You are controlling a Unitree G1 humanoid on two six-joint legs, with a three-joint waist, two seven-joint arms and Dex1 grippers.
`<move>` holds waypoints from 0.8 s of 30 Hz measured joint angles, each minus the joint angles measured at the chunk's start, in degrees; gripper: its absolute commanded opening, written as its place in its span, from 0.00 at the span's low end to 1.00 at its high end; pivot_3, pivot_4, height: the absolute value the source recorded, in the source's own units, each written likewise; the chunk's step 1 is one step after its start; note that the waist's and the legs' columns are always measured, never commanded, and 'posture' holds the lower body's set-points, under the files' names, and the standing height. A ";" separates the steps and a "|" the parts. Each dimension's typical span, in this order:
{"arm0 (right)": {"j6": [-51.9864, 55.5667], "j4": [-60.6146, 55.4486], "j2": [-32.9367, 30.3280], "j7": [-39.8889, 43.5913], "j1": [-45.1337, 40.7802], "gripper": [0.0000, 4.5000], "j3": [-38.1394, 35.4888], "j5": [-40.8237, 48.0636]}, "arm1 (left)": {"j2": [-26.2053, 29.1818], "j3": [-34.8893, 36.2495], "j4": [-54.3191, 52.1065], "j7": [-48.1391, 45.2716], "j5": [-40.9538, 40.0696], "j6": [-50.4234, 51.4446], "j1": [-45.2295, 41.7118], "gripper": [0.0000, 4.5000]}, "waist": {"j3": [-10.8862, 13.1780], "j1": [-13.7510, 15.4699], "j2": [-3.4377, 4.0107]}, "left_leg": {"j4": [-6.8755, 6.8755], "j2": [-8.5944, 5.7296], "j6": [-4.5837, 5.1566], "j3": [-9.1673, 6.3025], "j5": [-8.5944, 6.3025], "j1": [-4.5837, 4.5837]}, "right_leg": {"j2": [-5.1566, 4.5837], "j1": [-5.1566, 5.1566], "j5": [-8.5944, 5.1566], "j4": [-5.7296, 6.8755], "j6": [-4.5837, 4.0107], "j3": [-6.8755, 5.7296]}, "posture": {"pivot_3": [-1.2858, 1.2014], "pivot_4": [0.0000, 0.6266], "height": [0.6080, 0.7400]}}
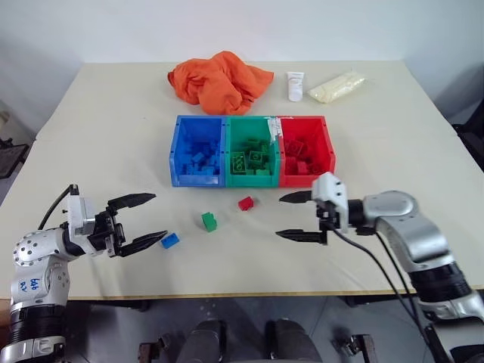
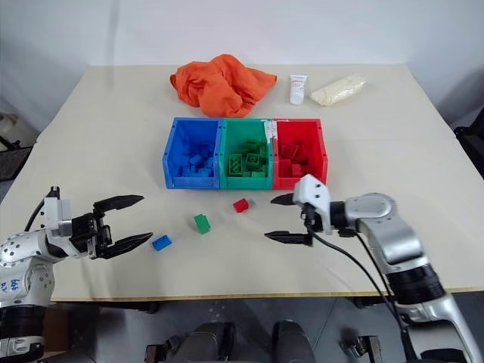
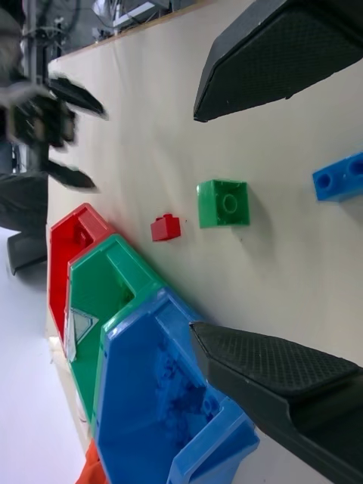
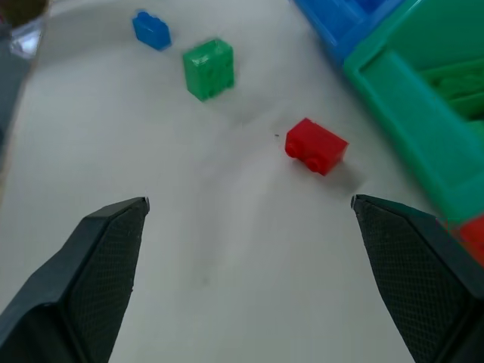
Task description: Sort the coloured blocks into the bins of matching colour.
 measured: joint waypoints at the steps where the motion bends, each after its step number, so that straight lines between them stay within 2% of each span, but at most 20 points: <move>1: -1.32 2.27 1.95 -0.14 -1.05 1.00 1.24 -0.96 | -0.03 0.32 -0.73 0.39 -0.09 0.15 0.98 1.00 | 0.00 -0.03 0.00 | 0.00 -0.01 0.00 0.01 0.00 -0.01 | 0.00 -0.03 0.00 0.03 0.00 0.00 | 0.52 0.24 1.00; 6: -7.00 12.19 8.72 -2.02 -5.58 1.00 3.69 -4.96 | -0.35 1.18 -5.62 2.34 -0.92 0.89 4.97 1.00 | 0.00 -0.13 0.00 | 0.03 -0.02 -0.01 0.03 0.00 -0.04 | 0.00 -0.10 0.00 0.12 0.00 0.02 | 0.52 0.24 1.00; 12: -10.74 19.92 12.14 -4.34 -9.28 1.00 3.60 -7.91 | -0.63 2.43 -8.90 3.92 -1.56 1.54 8.26 1.00 | 0.00 -0.42 -0.01 | 0.02 -0.02 -0.03 0.03 -0.01 -0.03 | -0.01 -0.22 0.00 0.38 0.00 0.03 | 0.52 0.24 1.00; 23: -12.73 24.89 17.29 -6.58 -10.67 1.00 4.05 -11.58 | -0.78 2.80 -10.91 5.63 -2.20 2.02 9.69 1.00 | 0.00 -1.60 0.00 | -0.06 0.00 -0.11 0.03 0.03 -0.02 | 0.01 -0.36 0.00 0.55 -0.01 0.03 | 0.52 0.24 1.00; 24: -12.71 25.19 17.59 -6.87 -10.94 0.96 4.06 -11.86 | -0.78 2.80 -10.91 5.65 -2.20 2.02 9.68 1.00 | 0.00 -1.59 0.00 | -0.05 0.00 -0.11 0.03 0.03 -0.02 | 0.01 -0.37 0.00 0.57 -0.01 0.03 | 0.52 0.24 1.00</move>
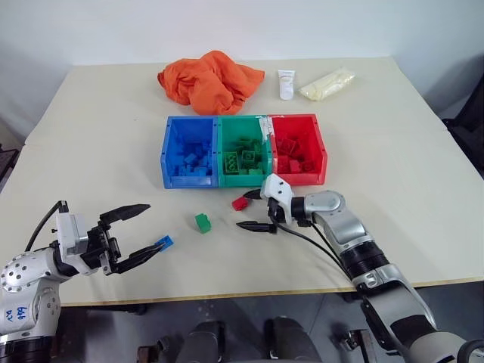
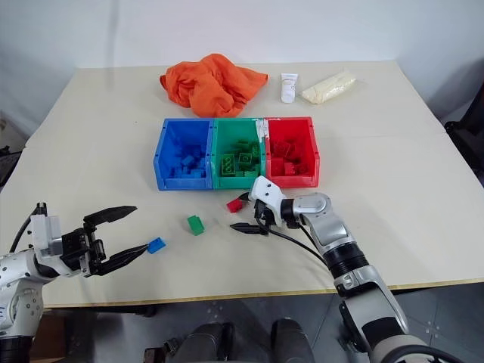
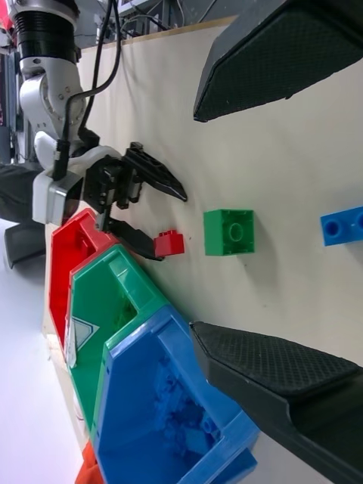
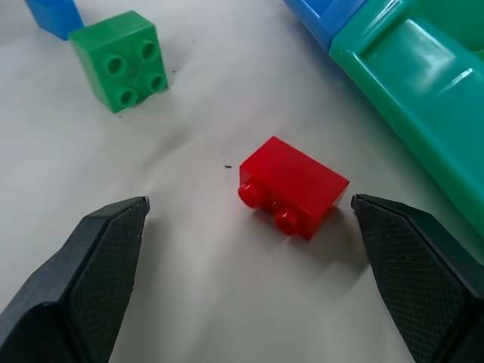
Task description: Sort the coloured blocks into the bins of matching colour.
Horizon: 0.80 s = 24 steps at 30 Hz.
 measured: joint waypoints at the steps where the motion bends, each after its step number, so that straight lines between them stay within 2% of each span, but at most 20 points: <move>1: 0.08 0.29 0.26 -0.29 -0.35 0.91 0.00 -0.39 | 0.00 0.00 0.00 0.02 0.00 0.00 -0.02 1.00 | 0.00 0.04 0.00 | 0.01 -0.01 0.00 0.00 0.00 0.00 | 0.00 0.00 0.00 0.00 0.00 0.00 | 0.52 0.24 1.00; 3: 0.40 0.64 0.72 -0.98 -0.95 0.79 -0.01 -0.96 | 0.00 0.00 0.00 0.04 0.00 0.00 -0.06 1.00 | 0.00 0.09 0.00 | 0.01 -0.01 0.00 0.00 0.00 0.00 | -0.01 0.00 0.00 0.00 0.00 0.01 | 0.52 0.24 1.00; 7: 0.83 1.09 1.13 -1.57 -1.15 0.47 -0.07 -1.36 | 0.00 0.00 0.00 -0.18 -0.13 0.00 -0.08 1.00 | 0.00 0.10 0.00 | 0.01 -0.01 0.00 -0.01 0.00 0.00 | -0.01 0.01 0.00 0.00 0.00 0.01 | 0.52 0.24 1.00; 9: 1.06 0.88 1.16 -1.58 -1.15 0.36 -0.08 -1.38 | 0.00 0.00 0.01 -0.72 -0.25 0.00 -0.07 1.00 | 0.00 0.10 0.00 | 0.02 -0.01 0.00 0.00 0.00 0.00 | -0.01 0.01 0.00 0.00 0.00 0.02 | 0.52 0.24 1.00; 13: 2.41 -1.36 1.04 -1.62 -0.62 0.36 -0.20 -1.32 | 0.08 0.02 0.44 -2.03 -0.40 0.00 -0.08 1.00 | 0.00 0.11 0.00 | 0.00 -0.01 0.00 0.00 0.00 -0.01 | 0.00 0.00 0.00 -0.01 0.00 0.02 | 0.52 0.24 1.00; 17: 5.91 -10.16 -0.80 -0.99 1.66 0.36 -1.34 0.89 | 0.16 0.43 2.12 -4.37 -1.27 -0.07 -0.57 1.00 | 0.00 0.20 0.00 | -0.02 -0.01 0.00 -0.01 -0.01 0.00 | -0.01 0.00 0.00 -0.01 0.00 0.02 | 0.52 0.24 1.00; 24: 18.92 -28.08 -9.76 -1.28 4.93 0.36 -8.69 8.45 | 0.16 0.09 5.31 -8.00 -1.93 0.09 -2.56 1.00 | 0.00 0.51 0.00 | -0.01 -0.02 0.02 -0.02 -0.02 -0.03 | -0.02 0.07 0.00 -0.17 0.00 0.05 | 0.52 0.24 1.00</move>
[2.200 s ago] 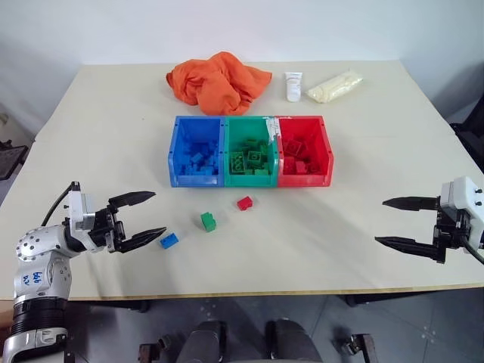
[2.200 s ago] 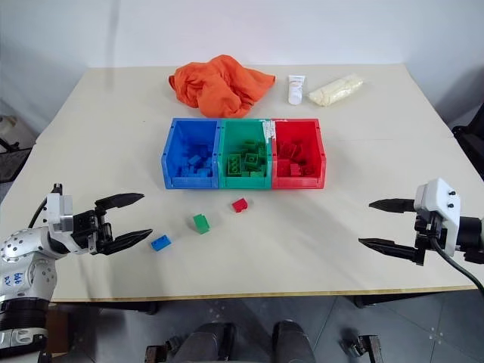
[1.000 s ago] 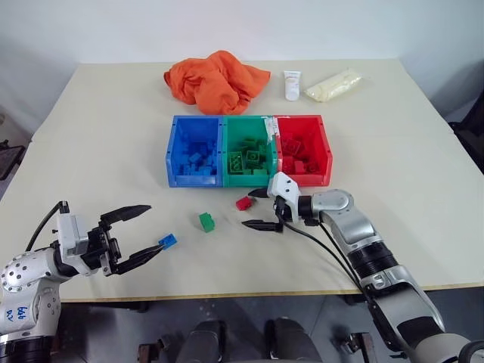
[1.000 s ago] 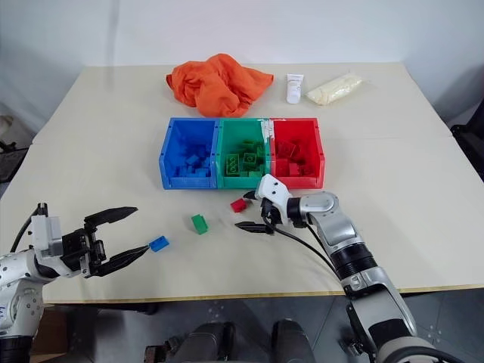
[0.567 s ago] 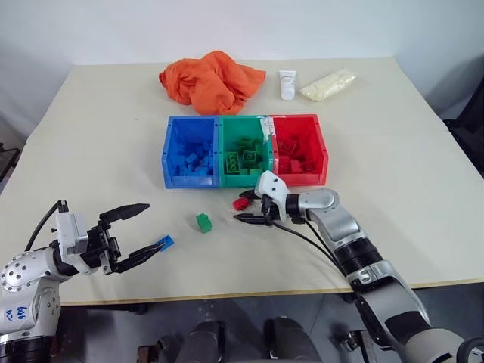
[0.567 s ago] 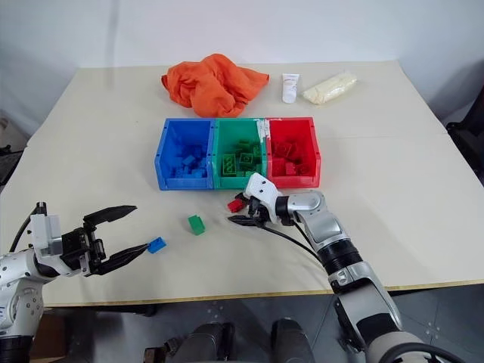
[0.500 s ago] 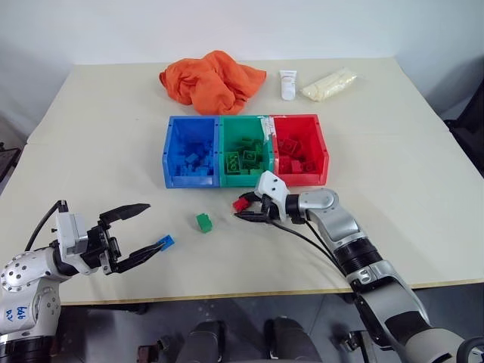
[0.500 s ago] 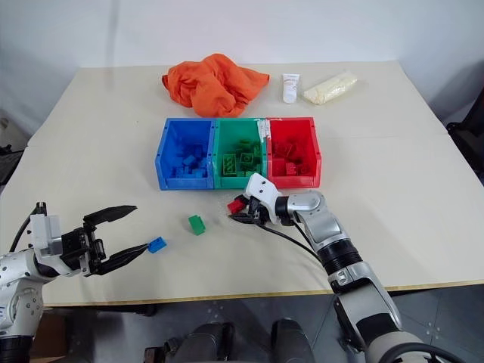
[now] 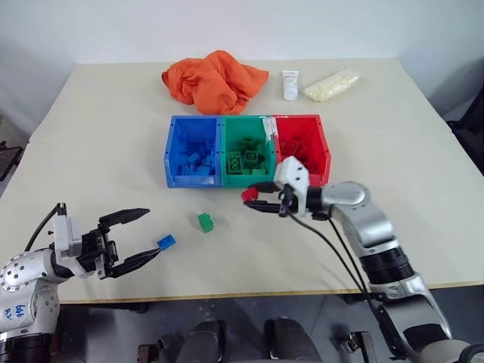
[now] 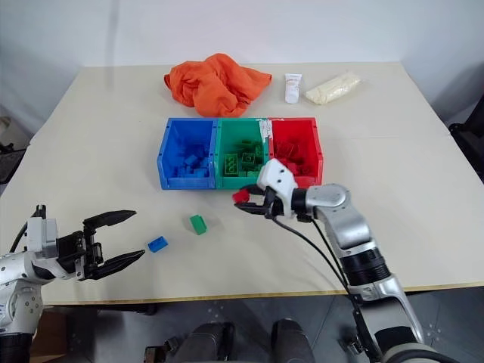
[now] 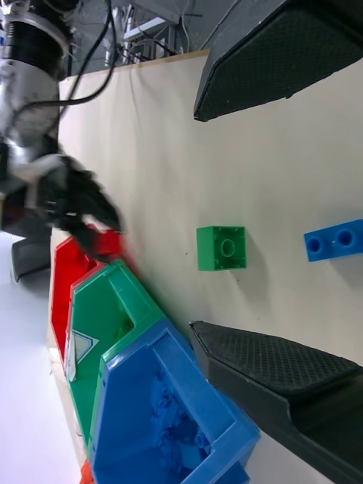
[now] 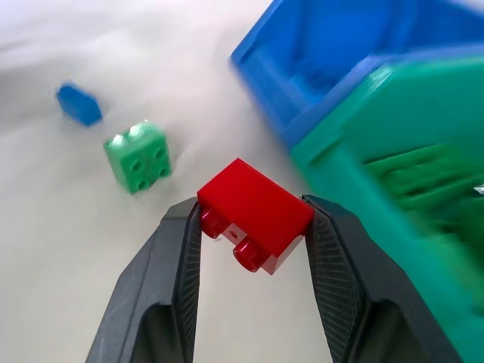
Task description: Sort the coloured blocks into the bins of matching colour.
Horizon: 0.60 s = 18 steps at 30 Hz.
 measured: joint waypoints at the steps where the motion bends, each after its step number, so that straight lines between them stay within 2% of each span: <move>1: 1.74 -0.84 -1.32 -1.01 -0.32 0.36 -1.72 0.41 | 0.00 -0.19 0.76 -0.58 -0.18 0.02 -0.88 1.00 | 0.00 0.00 0.00 | 0.00 0.00 0.00 0.01 0.00 0.00 | 0.00 0.01 0.00 -0.01 0.00 0.01 | 0.52 0.24 1.00; 5: 3.25 2.20 -4.46 -5.03 -5.49 0.36 -5.81 0.23 | -0.17 -1.30 3.47 -1.16 -0.14 0.09 -5.00 1.00 | 0.00 -0.30 0.00 | -0.04 0.00 -0.01 0.05 0.01 0.01 | 0.01 -0.04 -0.01 0.00 -0.02 0.03 | 0.52 0.24 1.00; 10: -3.68 16.77 -5.30 -7.43 -13.00 0.36 -5.62 -3.53 | -1.14 -3.67 6.56 -1.81 0.41 -0.18 -9.64 1.00 | 0.00 -0.53 -0.01 | -0.15 0.01 -0.02 0.14 0.02 0.03 | 0.02 -0.08 -0.01 0.12 -0.02 0.01 | 0.52 0.24 1.00; 13: -8.82 27.50 -3.84 -8.02 -16.94 0.57 -4.28 -5.75 | -1.44 -5.01 8.67 -2.26 1.21 -0.40 -12.06 1.00 | 0.00 -0.58 -0.01 | -0.12 0.01 0.00 0.21 0.02 -0.01 | 0.02 -0.10 -0.01 0.20 -0.01 -0.01 | 0.52 0.24 1.00; 18: -14.74 34.78 -3.76 -6.40 -20.88 0.94 -3.32 -7.05 | -1.50 -5.38 10.00 -2.77 1.62 -1.07 -13.82 1.00 | 0.00 -0.62 -0.01 | -0.11 0.01 0.01 0.21 0.01 -0.02 | 0.01 -0.11 -0.01 0.19 -0.01 -0.03 | 0.52 0.24 1.00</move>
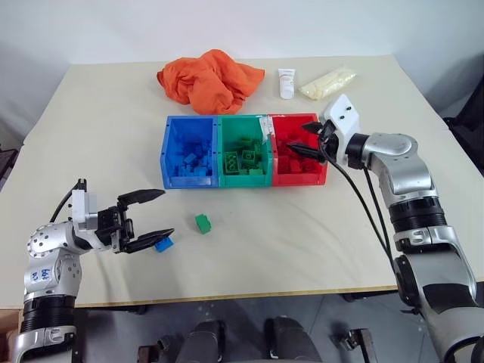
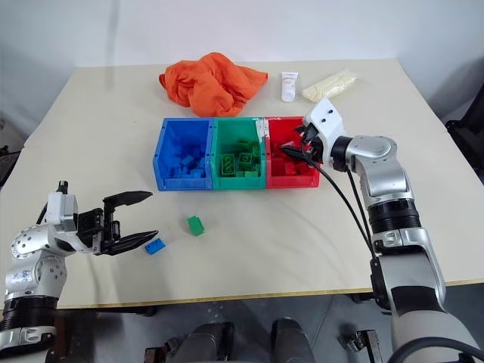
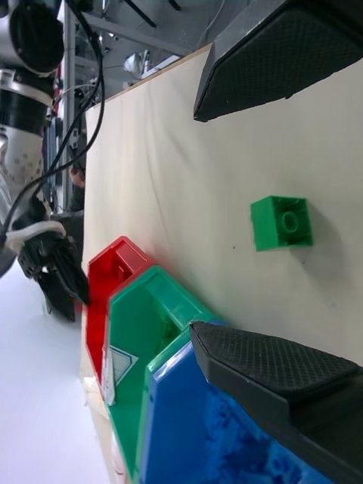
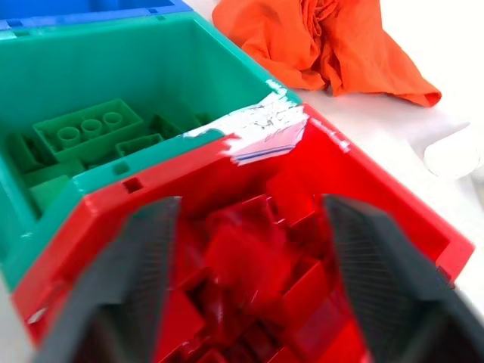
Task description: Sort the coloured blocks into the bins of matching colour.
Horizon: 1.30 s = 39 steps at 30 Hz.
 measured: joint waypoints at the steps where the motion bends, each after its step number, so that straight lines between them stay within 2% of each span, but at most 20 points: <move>1: -0.63 0.33 -0.06 0.37 -0.38 0.99 -0.01 -0.04 | -0.01 -0.02 0.12 -0.01 0.06 -0.09 0.00 1.00 | 0.00 -0.02 0.00 | 0.00 0.00 0.00 0.00 0.00 0.00 | 0.00 0.00 0.00 0.00 0.00 0.00 | 0.52 0.24 1.00; 6: -0.93 -0.60 -0.87 3.18 0.17 0.99 -0.03 0.26 | -0.01 -0.01 0.13 0.05 0.14 -0.23 0.06 1.00 | 0.00 0.18 0.00 | 0.05 0.01 0.00 -0.02 0.00 -0.01 | 0.00 0.01 0.00 0.01 0.00 -0.01 | 0.52 0.24 1.00; 11: 0.44 -6.75 -2.95 8.92 4.74 0.99 -0.42 3.43 | 0.00 0.07 0.01 0.53 0.16 -0.22 0.96 1.00 | 0.00 0.32 0.00 | 0.08 0.02 0.00 -0.03 0.00 -0.03 | 0.00 0.03 0.00 -0.01 0.00 -0.01 | 0.52 0.24 1.00; 16: -1.58 -15.56 -7.25 19.49 12.59 0.99 -2.21 9.68 | 0.07 0.46 -1.33 2.55 0.34 -0.20 2.54 1.00 | 0.00 0.53 0.00 | 0.10 0.01 0.03 -0.06 -0.02 -0.04 | -0.01 0.08 0.00 -0.05 0.01 -0.01 | 0.52 0.24 1.00; 21: -0.90 -18.96 -12.58 29.60 18.91 0.99 -3.69 15.41 | 0.61 2.50 -3.36 5.95 0.60 -0.18 6.04 1.00 | 0.00 0.38 -0.01 | 0.11 0.04 0.04 -0.06 -0.03 -0.02 | 0.00 0.13 0.00 -0.19 0.01 0.00 | 0.52 0.24 1.00; 23: -2.53 -18.29 -15.99 34.14 21.87 0.99 -3.64 15.60 | 0.78 4.74 -7.55 9.07 0.74 0.06 10.74 1.00 | 0.00 0.24 -0.01 | 0.04 0.05 0.05 -0.03 -0.03 0.00 | 0.00 0.13 0.00 -0.23 0.00 0.04 | 0.52 0.24 1.00; 26: -4.37 -14.50 -18.14 35.23 22.61 0.99 -3.66 15.29 | 1.30 8.12 -12.82 13.10 1.44 1.85 19.88 1.00 | 0.01 -0.18 0.01 | -0.05 0.08 0.07 0.19 -0.05 0.07 | 0.00 0.12 0.00 -0.28 0.00 0.25 | 0.52 0.24 1.00; 31: -6.73 -11.30 -18.07 35.54 19.73 0.99 -2.48 15.10 | 3.14 13.18 -21.78 18.78 3.95 6.80 34.80 1.00 | 0.01 0.31 0.01 | -0.01 0.15 0.07 0.23 -0.05 0.11 | 0.03 0.18 -0.02 -0.58 -0.05 0.31 | 0.52 0.24 1.00; 39: -7.05 -10.77 -16.96 35.58 18.82 0.99 -1.55 15.16 | 3.32 19.85 -29.37 21.53 3.77 10.77 42.79 1.00 | 0.02 1.57 0.01 | -0.01 0.14 0.18 0.24 -0.15 0.10 | 0.00 0.36 -0.02 -1.00 -0.06 0.31 | 0.52 0.24 1.00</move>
